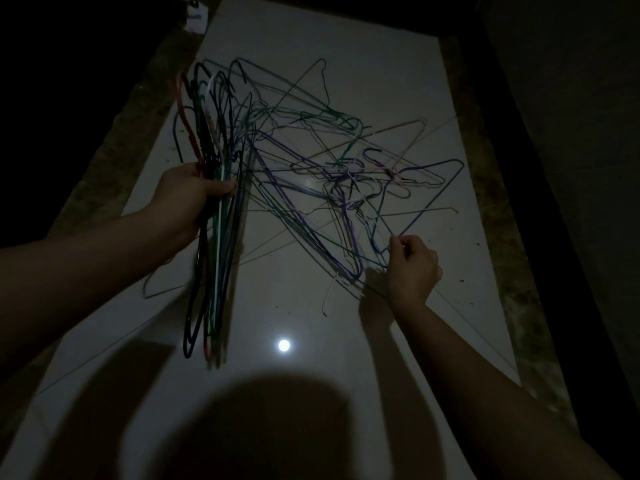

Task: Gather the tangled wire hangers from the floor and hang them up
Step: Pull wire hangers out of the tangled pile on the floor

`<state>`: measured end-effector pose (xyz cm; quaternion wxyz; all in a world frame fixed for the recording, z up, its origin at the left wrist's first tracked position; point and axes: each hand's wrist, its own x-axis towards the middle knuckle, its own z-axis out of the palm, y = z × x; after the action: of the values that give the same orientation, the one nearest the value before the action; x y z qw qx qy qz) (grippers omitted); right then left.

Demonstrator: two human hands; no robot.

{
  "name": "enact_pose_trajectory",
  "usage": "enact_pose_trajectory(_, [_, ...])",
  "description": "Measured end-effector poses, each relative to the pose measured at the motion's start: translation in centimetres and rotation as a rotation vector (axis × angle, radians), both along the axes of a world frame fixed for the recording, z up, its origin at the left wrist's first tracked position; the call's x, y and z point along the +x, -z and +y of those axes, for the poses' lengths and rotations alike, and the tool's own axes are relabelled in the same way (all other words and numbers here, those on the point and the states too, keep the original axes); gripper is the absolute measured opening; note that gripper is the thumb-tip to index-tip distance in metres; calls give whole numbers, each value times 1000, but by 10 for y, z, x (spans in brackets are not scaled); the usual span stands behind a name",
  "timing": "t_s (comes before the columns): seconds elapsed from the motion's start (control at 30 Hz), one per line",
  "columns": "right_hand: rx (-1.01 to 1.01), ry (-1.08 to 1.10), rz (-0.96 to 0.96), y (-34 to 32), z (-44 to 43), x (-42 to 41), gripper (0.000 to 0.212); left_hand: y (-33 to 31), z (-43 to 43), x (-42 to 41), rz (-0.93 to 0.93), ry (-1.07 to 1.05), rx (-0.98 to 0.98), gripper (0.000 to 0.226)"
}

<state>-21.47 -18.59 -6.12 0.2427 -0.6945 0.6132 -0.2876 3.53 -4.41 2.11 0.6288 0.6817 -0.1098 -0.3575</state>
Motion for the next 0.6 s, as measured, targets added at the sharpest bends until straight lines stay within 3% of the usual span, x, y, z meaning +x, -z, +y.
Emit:
enact_pose_trajectory(0.2, [-58, -31, 75, -1, -6, -6, 21, 1, -3, 1, -9, -21, 12, 16])
enact_pose_trajectory(0.3, [6, -78, -98, 2, -6, -7, 20, 3, -3, 4, -18, -25, 22, 12])
enact_pose_trajectory(0.43, [299, -126, -302, 8, -8, -8, 22, 3, -4, 4, -9, -25, 11, 13])
enact_pose_trajectory(0.6, [186, -142, -257, 2, -8, -6, 17, 4, -3, 5, -15, -25, 25, 13])
